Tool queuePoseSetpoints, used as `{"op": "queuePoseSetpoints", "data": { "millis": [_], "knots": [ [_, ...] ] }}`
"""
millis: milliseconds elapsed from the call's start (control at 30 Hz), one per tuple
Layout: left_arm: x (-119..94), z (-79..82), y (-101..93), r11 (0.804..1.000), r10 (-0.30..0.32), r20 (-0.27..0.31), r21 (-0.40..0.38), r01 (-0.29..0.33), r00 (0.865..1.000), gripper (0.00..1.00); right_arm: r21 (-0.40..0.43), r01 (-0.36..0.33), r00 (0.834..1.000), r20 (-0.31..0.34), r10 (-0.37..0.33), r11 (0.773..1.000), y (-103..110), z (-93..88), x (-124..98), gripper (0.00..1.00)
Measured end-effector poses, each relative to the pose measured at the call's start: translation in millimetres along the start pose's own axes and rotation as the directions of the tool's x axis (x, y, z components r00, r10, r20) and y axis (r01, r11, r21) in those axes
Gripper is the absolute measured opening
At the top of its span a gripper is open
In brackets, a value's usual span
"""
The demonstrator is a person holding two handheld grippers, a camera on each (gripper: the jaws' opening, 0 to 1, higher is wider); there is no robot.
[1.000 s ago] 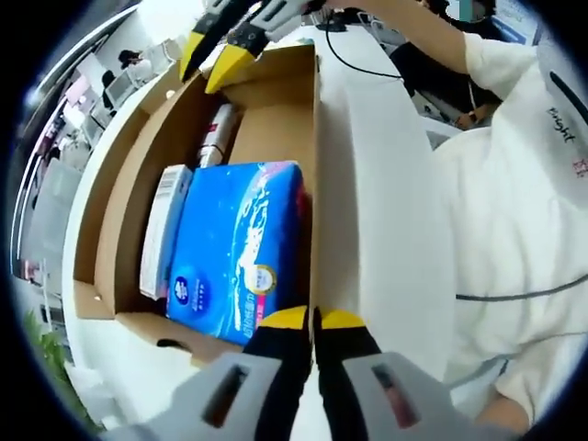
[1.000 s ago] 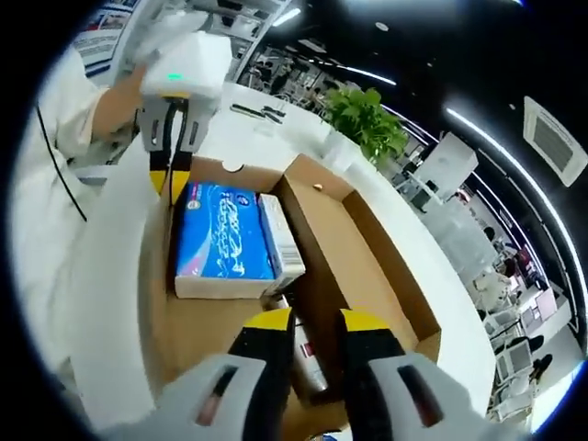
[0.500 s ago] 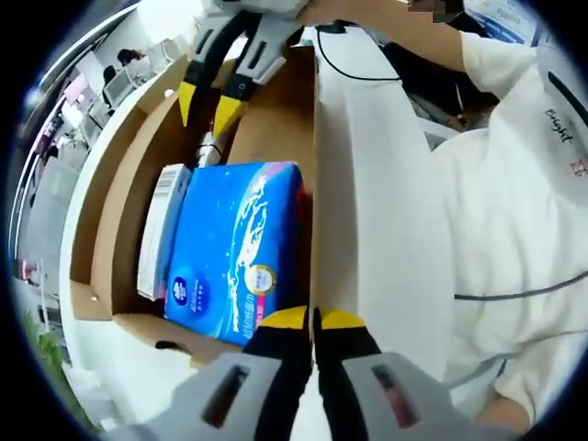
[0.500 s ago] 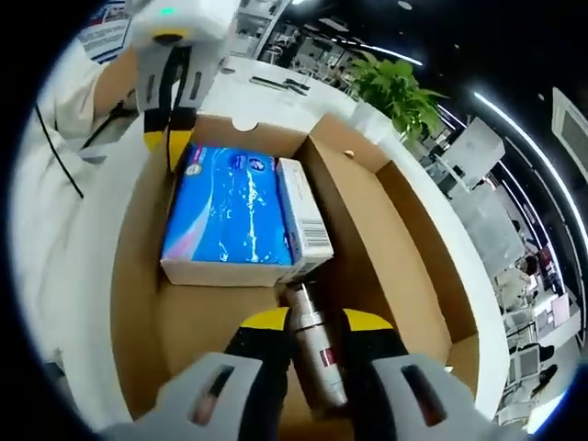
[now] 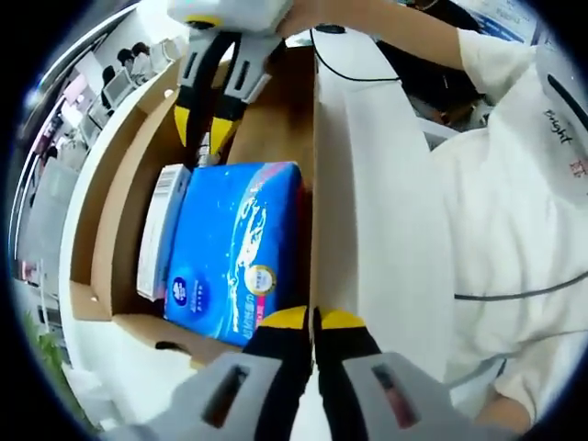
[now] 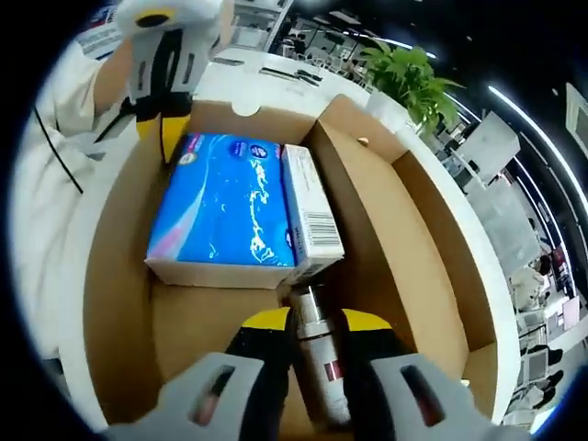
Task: Operate the shoe box by opening the lid, removing the specified soft item, and placing it in the target area until the item is outside and the box remains undamaged.
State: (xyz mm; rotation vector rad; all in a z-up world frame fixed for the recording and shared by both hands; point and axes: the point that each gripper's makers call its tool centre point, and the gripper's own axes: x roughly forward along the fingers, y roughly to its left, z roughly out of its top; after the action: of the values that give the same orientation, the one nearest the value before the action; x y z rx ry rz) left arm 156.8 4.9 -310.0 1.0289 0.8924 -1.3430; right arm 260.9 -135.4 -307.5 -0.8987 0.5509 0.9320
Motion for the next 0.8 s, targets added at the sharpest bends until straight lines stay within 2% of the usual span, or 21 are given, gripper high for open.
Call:
{"op": "queuePoseSetpoints", "data": {
  "millis": [233,367,467,567,700,800],
  "knots": [
    [3.2,0.1,0.2,1.000,-0.004,0.001,-0.005,0.004,1.000,0.01,-0.021,-0.002,1.000,-0.004,0.002,1.000,1.0,3.4,3.9,0.18],
    [6.6,0.1,0.1,1.000,-0.008,0.003,-0.009,0.008,1.000,0.01,-0.043,0.004,0.999,-0.050,-0.007,0.999,-3.6,-1.9,11.0,0.17],
    [6.8,0.6,-0.4,1.000,-0.005,0.006,0.000,0.005,1.000,0.01,-0.022,-0.012,0.998,-0.070,0.011,1.000,-3.7,-6.8,15.3,0.17],
    [6.7,0.8,0.0,1.000,-0.002,0.004,0.008,0.002,1.000,0.01,-0.015,0.004,0.997,-0.083,-0.005,1.000,-5.8,-7.9,16.4,0.17],
    [6.6,0.9,-0.1,1.000,-0.006,0.005,0.000,0.006,1.000,0.01,-0.006,-0.001,0.991,-0.130,0.000,1.000,-4.3,-10.2,15.8,0.18],
    [6.6,0.9,-0.2,1.000,-0.004,0.004,-0.001,0.004,1.000,0.01,0.042,-0.037,0.985,-0.169,0.043,0.998,2.9,-10.2,12.5,0.18]
  ]
}}
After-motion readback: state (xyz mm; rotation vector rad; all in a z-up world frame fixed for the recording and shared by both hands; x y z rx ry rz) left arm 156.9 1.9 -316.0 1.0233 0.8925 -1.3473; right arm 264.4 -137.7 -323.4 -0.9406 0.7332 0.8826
